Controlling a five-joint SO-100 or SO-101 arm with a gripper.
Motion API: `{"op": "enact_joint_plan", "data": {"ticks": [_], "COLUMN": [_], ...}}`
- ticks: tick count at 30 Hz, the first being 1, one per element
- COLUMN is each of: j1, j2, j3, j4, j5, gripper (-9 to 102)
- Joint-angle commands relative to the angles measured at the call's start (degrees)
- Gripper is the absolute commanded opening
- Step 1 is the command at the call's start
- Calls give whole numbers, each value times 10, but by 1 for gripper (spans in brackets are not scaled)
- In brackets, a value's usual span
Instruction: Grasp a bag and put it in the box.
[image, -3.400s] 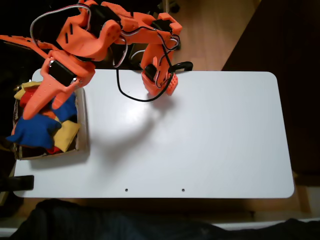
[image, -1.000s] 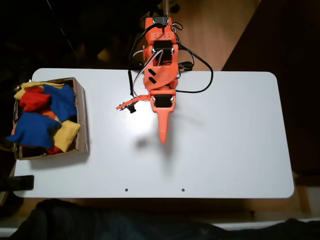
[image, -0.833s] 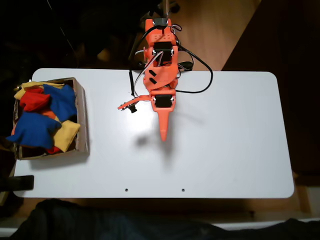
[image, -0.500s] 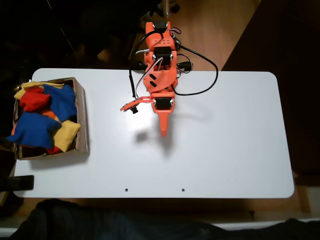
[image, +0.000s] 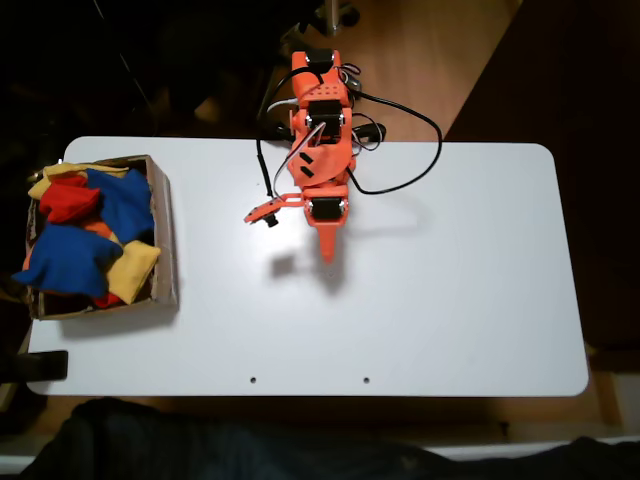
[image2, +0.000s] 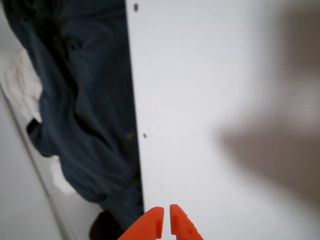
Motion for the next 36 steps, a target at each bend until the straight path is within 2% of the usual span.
{"op": "enact_joint_plan", "data": {"ticks": [1, 22, 36], "j1": [-5, -12, -7], "j2": [9, 22, 22], "j3": [3, 18, 19], "j4": [14, 153, 170], "j5": [-5, -21, -18], "gripper": [0, 0, 0]}}
